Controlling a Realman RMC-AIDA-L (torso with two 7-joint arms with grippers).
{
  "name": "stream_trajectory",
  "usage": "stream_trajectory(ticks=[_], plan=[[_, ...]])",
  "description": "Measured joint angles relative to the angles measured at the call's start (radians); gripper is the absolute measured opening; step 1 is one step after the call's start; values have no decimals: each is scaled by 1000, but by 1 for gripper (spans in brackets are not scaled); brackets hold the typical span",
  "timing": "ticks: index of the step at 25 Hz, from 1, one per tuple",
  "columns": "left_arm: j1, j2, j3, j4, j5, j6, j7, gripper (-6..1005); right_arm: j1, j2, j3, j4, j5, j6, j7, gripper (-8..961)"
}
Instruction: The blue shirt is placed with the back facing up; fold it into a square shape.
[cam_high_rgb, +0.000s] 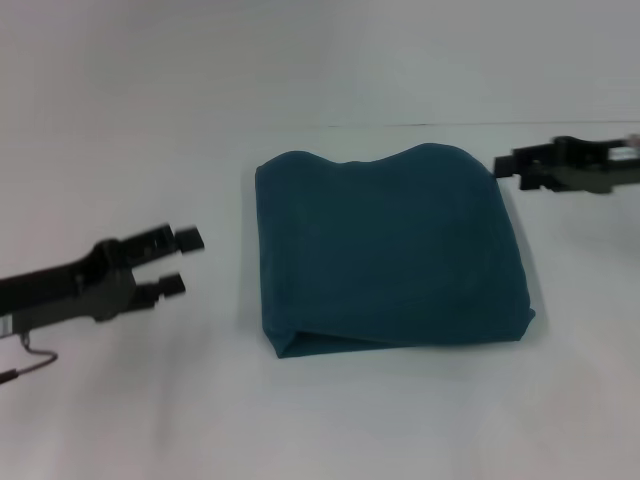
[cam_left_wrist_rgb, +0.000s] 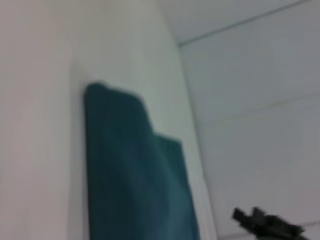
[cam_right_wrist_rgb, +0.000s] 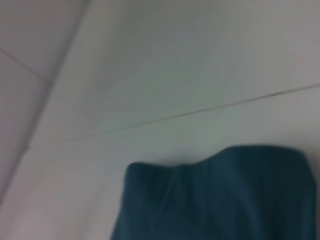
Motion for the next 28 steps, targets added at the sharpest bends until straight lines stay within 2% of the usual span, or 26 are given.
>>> stream_trajectory(ticks=[4, 8, 9, 14, 20, 25, 28], plan=[[-5, -1, 10, 33, 75, 41, -67, 948, -59, -43, 35, -6, 49, -135, 22, 612], [-11, -19, 34, 29, 87, 39, -75, 947, -93, -59, 91, -4, 54, -191, 32, 647], [-14, -25, 45, 24, 88, 29, -76, 947, -98, -61, 105, -3, 55, -203, 30, 656], [-35, -40, 92, -41, 91, -84, -129, 947, -111, -64, 132, -2, 58, -228, 29, 869], [-50, -65, 95, -112, 84, -203, -135, 947, -112, -65, 139, -2, 59, -231, 28, 912], [-57, -79, 92, -120, 79, -214, -126, 947, -112, -66, 139, -4, 59, -230, 27, 911], [-58, -81, 90, -113, 70, -190, -61, 947, -112, -67, 139, -4, 59, -229, 26, 911]])
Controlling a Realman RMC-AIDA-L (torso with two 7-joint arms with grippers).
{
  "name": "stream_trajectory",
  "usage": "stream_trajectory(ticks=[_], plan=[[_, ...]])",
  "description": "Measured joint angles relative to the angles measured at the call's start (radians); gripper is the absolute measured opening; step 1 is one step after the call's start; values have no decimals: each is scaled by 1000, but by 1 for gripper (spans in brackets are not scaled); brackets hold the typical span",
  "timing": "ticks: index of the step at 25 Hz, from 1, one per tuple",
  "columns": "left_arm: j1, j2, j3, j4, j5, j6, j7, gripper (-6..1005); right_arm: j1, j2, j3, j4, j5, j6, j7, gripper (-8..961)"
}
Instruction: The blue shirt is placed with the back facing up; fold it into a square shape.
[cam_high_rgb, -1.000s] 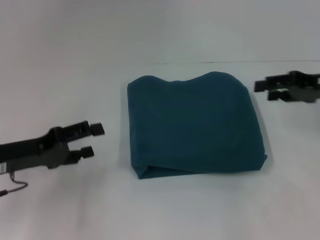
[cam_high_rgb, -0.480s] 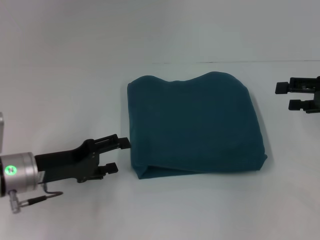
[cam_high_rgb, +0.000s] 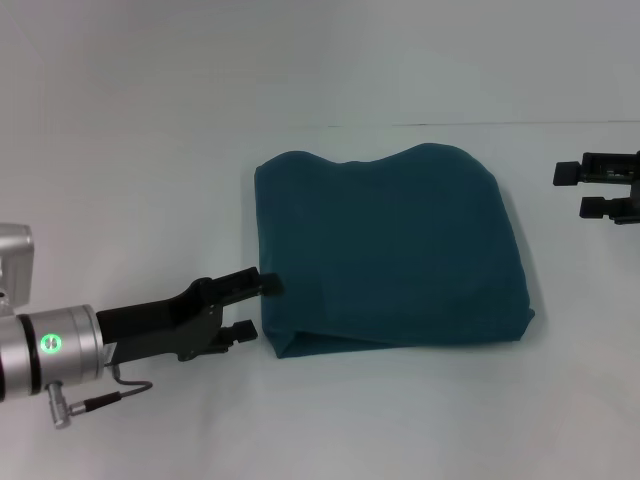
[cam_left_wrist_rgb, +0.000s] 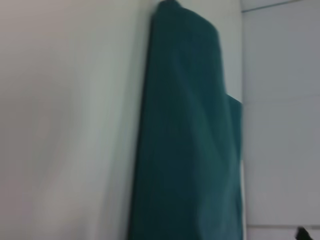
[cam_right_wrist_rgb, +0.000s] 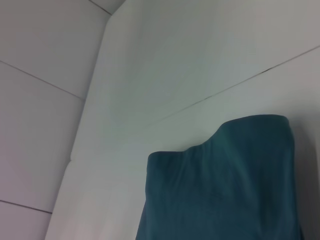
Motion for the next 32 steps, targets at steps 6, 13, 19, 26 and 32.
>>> stream_trajectory(ticks=[6, 13, 19, 26, 32], plan=[[66, 0, 3, 93, -8, 102, 505, 946, -4, -3, 0, 1, 0, 3, -5, 910], [105, -1, -43, 97, -17, 95, 835, 945, -8, -5, 14, 2, 0, 2, -5, 909], [56, 15, -46, 48, -11, 87, 393, 941, -9, -5, 26, 4, 0, -2, -3, 909], [-2, 12, -20, -36, -3, 38, 85, 936, -10, -5, 26, 4, 0, -4, 0, 908], [-21, 20, -9, -95, 5, -65, 4, 932, -10, -5, 28, 5, 0, -4, -2, 907]])
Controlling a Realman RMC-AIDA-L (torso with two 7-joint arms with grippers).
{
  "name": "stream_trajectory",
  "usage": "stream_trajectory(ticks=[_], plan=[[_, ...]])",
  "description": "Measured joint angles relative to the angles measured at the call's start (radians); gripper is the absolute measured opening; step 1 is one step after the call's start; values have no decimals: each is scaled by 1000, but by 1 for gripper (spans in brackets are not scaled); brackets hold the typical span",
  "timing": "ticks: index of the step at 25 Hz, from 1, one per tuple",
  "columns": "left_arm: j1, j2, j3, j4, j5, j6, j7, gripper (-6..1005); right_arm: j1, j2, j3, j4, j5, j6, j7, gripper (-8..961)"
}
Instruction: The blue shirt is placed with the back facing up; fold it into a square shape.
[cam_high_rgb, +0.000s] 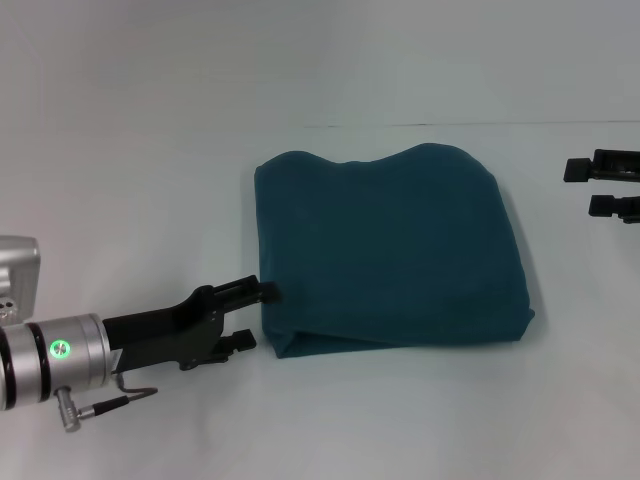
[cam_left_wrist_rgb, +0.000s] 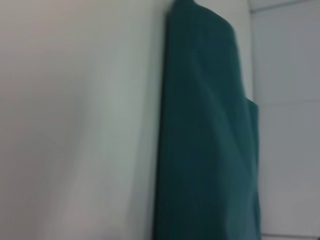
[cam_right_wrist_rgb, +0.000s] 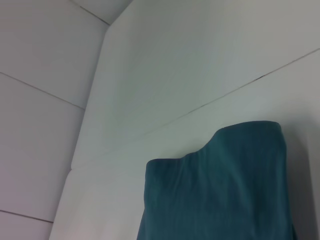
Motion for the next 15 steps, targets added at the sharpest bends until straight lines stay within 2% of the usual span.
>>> stream_trajectory(ticks=[15], plan=[[-39, -9, 7, -50, -1, -89, -47, 933, -3, -4, 11, 0, 0, 0, -4, 906]])
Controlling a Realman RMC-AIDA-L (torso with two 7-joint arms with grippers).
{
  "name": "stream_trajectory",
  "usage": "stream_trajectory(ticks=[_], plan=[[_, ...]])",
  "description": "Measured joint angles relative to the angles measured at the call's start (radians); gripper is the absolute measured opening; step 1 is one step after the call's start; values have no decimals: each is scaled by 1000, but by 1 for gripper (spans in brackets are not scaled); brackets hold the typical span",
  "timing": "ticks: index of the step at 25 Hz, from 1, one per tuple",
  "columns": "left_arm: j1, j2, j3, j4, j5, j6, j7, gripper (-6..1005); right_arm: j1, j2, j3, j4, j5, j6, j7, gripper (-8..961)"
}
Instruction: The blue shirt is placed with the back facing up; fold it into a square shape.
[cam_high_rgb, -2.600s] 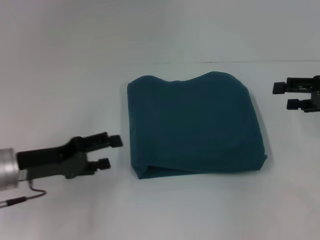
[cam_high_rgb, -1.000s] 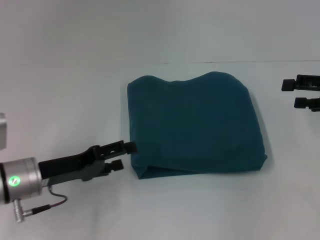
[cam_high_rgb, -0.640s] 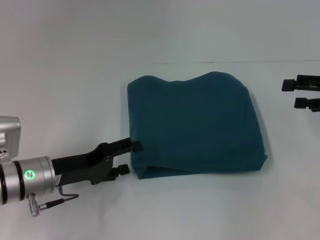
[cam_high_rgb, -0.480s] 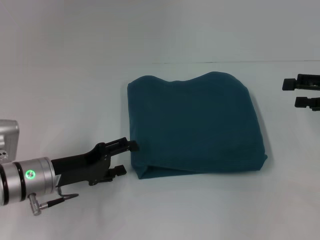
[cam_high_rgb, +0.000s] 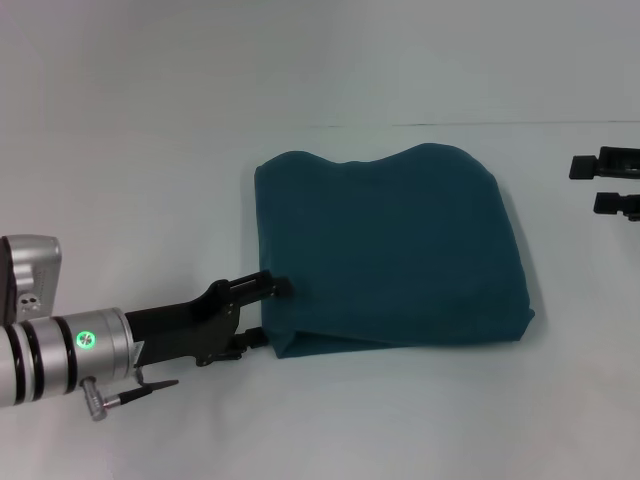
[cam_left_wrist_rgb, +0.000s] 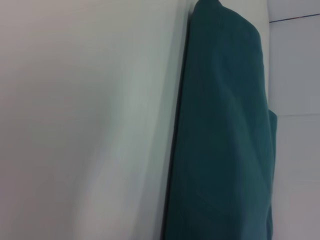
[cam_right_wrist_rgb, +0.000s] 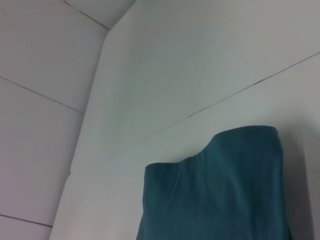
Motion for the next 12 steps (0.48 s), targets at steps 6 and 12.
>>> stream_trajectory(ticks=[6, 12], plan=[[-2, -1, 1, -1, 1, -11, -6, 933, -4, -2, 6, 1, 0, 0, 0, 907], [-1, -1, 1, -2, 2, -12, -8, 898, -7, -3, 11, 2, 0, -4, 0, 907]])
